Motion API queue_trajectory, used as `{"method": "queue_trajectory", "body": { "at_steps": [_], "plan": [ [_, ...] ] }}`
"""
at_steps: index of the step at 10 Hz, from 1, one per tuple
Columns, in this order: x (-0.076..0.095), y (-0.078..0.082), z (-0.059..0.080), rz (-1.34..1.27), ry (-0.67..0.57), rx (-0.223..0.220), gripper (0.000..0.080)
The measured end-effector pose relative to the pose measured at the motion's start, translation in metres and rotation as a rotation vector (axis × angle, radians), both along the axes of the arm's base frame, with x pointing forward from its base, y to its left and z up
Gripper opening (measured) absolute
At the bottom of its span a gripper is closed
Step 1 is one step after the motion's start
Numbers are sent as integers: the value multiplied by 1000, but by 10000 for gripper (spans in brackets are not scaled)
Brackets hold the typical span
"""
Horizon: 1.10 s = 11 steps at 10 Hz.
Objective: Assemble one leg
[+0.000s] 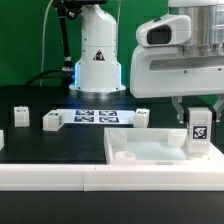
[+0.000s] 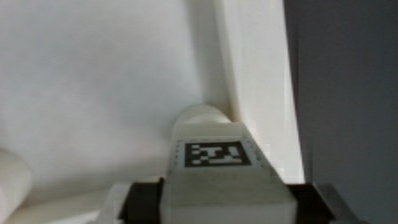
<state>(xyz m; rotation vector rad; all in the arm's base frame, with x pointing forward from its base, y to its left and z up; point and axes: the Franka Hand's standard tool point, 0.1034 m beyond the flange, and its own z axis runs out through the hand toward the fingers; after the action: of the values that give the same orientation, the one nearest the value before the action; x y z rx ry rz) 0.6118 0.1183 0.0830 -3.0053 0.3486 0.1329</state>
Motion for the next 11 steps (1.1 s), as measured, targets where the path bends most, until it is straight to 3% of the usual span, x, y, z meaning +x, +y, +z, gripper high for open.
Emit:
{"method": "queue_trajectory", "body": {
  "at_steps": [6, 11],
  "plan": [
    [-3, 10, -2, -516, 64, -56, 296],
    [-2, 9, 0, -591, 86, -55, 296]
  ]
}}
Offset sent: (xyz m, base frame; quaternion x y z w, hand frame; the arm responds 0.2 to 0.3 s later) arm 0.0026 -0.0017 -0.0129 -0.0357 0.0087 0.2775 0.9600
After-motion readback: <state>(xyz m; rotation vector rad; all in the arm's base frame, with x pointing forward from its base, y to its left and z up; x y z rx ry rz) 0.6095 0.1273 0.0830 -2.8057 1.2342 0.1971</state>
